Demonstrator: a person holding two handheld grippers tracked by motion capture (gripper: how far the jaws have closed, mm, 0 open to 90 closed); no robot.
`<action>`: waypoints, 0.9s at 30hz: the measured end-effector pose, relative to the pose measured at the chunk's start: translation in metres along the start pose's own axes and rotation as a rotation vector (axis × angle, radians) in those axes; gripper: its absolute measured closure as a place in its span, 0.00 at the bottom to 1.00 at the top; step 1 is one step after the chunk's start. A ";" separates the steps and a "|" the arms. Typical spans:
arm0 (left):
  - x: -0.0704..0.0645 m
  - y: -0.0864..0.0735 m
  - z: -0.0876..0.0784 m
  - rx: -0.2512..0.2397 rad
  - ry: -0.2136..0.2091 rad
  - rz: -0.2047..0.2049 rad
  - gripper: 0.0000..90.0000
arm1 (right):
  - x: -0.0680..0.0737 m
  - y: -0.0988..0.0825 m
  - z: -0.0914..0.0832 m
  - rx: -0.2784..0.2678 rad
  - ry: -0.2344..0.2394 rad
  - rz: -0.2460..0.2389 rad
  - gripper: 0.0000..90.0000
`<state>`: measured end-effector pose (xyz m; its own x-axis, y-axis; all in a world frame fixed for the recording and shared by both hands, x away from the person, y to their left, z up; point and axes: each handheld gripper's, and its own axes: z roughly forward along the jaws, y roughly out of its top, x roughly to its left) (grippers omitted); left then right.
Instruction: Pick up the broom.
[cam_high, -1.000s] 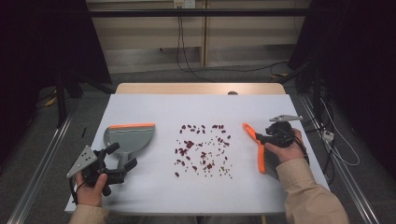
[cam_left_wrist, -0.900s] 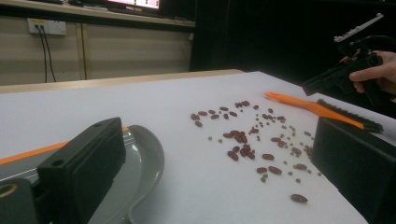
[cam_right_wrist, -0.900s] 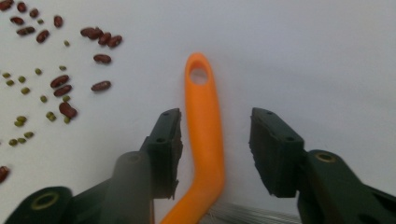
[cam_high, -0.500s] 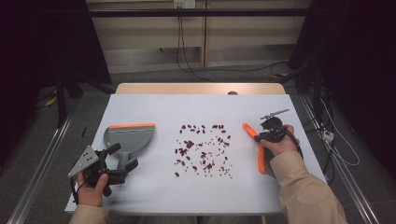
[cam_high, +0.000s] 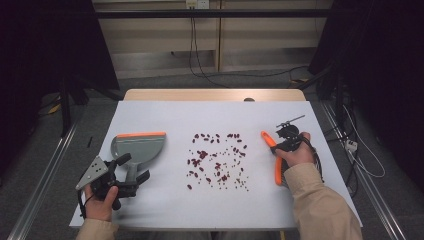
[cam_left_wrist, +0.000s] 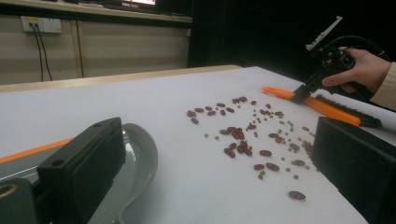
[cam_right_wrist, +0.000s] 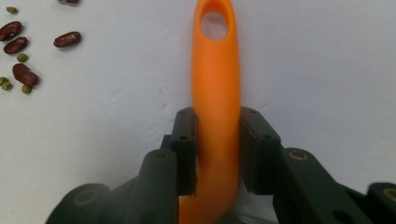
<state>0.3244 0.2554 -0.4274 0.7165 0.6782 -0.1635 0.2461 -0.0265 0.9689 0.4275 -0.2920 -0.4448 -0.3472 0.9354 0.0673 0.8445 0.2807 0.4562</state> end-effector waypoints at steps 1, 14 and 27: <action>0.000 0.000 0.000 -0.002 -0.001 0.000 0.03 | -0.001 -0.002 0.000 -0.015 0.003 0.001 0.78; 0.000 0.001 -0.005 -0.021 0.023 -0.008 0.03 | 0.001 -0.003 -0.007 -0.076 0.024 -0.041 0.78; -0.008 0.008 -0.003 -0.031 0.040 -0.008 0.03 | 0.003 -0.026 -0.054 -0.449 0.021 -0.066 0.78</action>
<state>0.3191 0.2518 -0.4174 0.6877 0.7072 -0.1641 0.2310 0.0012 0.9729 0.3819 -0.3079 -0.4086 -0.4063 0.9128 0.0414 0.5618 0.2138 0.7992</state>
